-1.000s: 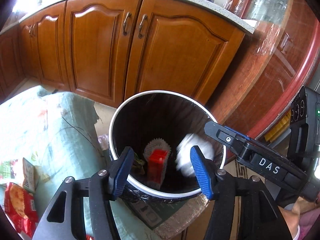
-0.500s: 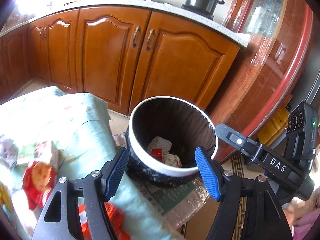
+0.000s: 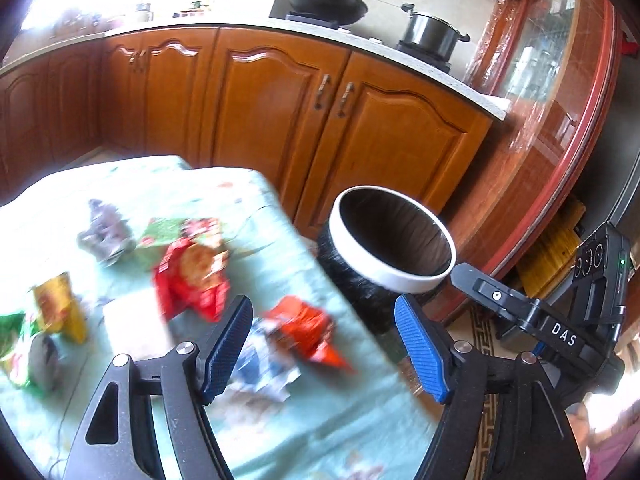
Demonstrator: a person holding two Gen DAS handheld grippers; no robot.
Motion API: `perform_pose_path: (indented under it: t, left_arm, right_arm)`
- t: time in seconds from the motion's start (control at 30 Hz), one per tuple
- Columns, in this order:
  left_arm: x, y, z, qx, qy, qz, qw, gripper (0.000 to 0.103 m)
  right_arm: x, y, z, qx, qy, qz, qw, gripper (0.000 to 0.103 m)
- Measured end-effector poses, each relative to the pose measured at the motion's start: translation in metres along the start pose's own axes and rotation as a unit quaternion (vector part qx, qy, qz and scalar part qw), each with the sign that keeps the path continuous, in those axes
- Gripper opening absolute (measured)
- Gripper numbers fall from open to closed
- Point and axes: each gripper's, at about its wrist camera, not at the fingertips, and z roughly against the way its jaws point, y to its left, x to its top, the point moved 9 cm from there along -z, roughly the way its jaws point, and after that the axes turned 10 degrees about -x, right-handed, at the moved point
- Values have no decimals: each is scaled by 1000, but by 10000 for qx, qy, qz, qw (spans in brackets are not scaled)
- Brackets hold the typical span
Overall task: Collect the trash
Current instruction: 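Move both open tools back over the table trash, then grasp the crumpled blue-white paper with the left tool while the right tool grasps the red snack bag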
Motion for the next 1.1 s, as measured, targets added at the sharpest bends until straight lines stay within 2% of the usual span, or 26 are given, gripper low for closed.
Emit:
perform_pose_path:
  t: [0.23, 0.4, 0.63, 0.83, 0.9, 0.93, 1.07, 1.1]
  left_arm:
    - [-18, 21, 37, 156, -6, 169, 9997, 74]
    - [-28, 27, 52, 108, 89, 171, 9998, 74]
    - [-36, 20, 44, 0, 352, -120, 9993, 74]
    - [-34, 21, 19, 145, 496, -279, 9983, 72]
    - [-34, 24, 9, 204, 543, -304, 9979, 61]
    - [-35, 27, 3, 197, 630, -279, 9974, 51]
    - [-40, 32, -13, 5, 821, -120, 9966, 20]
    - [-41, 32, -13, -51, 822, -104, 9965, 17]
  right_arm:
    - [-29, 26, -1, 155, 219, 87, 9996, 77]
    - [-45, 42, -6, 256, 378, 206, 9987, 77]
    - [-58, 53, -15, 328, 575, 228, 9975, 77]
    - [-63, 54, -22, 300, 662, 247, 9970, 76]
    - [-63, 54, -25, 290, 697, 248, 9968, 76]
    - [-63, 54, -26, 299, 710, 240, 9967, 76]
    - [-64, 53, -29, 300, 736, 226, 9966, 76]
    - [-64, 54, -30, 305, 743, 228, 9965, 76]
